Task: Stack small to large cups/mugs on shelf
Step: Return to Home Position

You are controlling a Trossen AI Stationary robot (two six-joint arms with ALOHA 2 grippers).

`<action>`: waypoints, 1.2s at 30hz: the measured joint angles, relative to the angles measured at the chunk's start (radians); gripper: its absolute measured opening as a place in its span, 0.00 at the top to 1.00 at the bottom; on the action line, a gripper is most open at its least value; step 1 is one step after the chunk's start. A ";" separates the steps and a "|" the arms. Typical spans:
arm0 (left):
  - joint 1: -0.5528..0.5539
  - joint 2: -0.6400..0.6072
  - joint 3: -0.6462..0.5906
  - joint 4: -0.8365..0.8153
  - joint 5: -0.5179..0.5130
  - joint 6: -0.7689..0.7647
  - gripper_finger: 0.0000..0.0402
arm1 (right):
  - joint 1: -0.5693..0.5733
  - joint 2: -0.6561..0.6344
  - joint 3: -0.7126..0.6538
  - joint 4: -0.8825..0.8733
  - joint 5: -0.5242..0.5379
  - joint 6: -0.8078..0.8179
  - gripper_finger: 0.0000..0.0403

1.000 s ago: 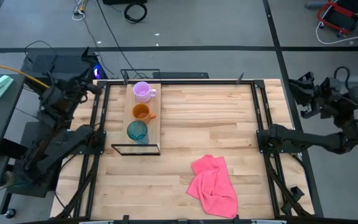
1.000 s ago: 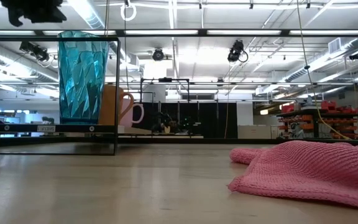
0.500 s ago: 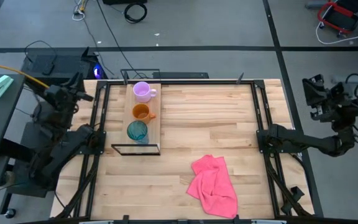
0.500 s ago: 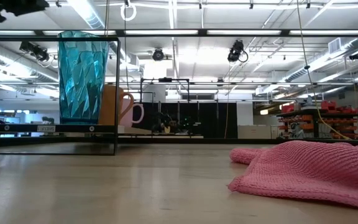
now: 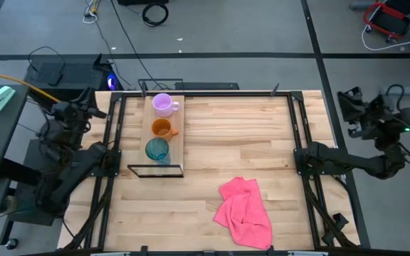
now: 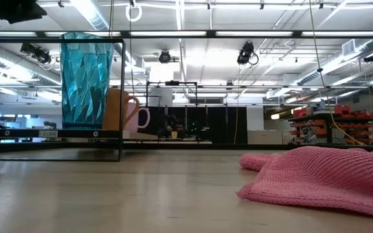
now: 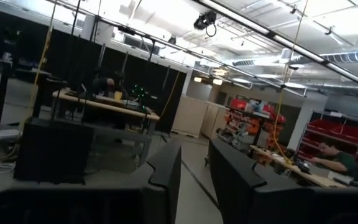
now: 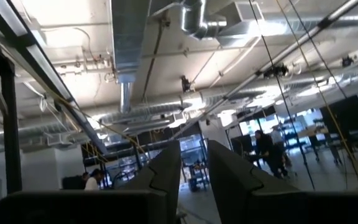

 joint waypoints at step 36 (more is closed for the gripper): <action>-0.005 0.001 -0.353 0.168 0.040 -0.123 0.77 | 0.000 -0.001 -0.459 0.282 -0.012 0.240 0.78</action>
